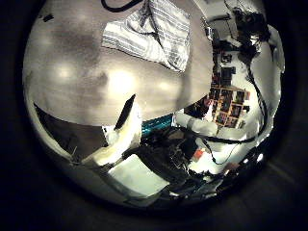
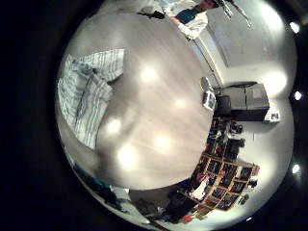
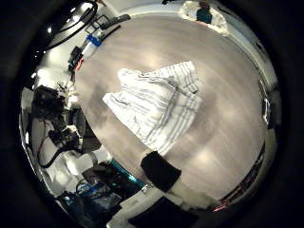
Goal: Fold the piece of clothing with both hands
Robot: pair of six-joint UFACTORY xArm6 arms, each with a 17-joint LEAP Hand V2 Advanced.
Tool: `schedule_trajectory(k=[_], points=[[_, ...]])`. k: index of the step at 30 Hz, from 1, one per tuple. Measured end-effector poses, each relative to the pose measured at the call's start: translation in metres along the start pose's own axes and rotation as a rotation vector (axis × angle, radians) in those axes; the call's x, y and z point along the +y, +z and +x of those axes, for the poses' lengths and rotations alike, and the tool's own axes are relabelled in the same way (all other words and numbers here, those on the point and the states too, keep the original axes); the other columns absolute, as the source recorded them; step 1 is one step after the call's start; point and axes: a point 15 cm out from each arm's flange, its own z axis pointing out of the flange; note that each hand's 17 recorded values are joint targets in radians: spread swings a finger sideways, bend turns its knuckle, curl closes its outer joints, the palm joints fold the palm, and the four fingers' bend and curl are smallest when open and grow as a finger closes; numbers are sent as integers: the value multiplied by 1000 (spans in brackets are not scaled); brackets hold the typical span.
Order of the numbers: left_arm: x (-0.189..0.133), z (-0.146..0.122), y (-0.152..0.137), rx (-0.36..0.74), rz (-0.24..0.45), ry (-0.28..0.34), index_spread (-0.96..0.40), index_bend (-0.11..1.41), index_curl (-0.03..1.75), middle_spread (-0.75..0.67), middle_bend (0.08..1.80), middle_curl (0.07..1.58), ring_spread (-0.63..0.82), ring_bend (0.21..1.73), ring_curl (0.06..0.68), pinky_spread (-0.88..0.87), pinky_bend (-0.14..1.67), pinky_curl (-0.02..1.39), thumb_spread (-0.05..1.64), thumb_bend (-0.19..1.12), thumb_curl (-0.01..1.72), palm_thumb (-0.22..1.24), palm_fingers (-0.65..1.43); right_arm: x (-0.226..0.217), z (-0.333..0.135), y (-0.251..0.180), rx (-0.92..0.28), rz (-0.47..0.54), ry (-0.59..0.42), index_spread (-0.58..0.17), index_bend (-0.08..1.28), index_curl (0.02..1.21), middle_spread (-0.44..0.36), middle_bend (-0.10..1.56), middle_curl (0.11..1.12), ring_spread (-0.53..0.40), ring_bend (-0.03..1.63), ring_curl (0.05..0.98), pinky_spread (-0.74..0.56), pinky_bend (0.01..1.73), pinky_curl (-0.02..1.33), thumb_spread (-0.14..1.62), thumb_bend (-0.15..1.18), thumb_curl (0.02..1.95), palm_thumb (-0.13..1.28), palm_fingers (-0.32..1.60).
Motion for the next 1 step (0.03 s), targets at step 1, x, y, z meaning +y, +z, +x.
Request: schedule_trajectory(k=[1], points=[[3, 3, -2, 1, 1, -1, -24, 186, 390, 179, 177, 309, 298, 676, 209, 330, 398, 344, 1113, -21, 305, 391, 168, 9, 4, -6, -2, -11, 11, -385, 163, 291, 79, 212, 315, 196, 445, 211, 452, 584, 286, 1124, -38, 429, 316, 50]])
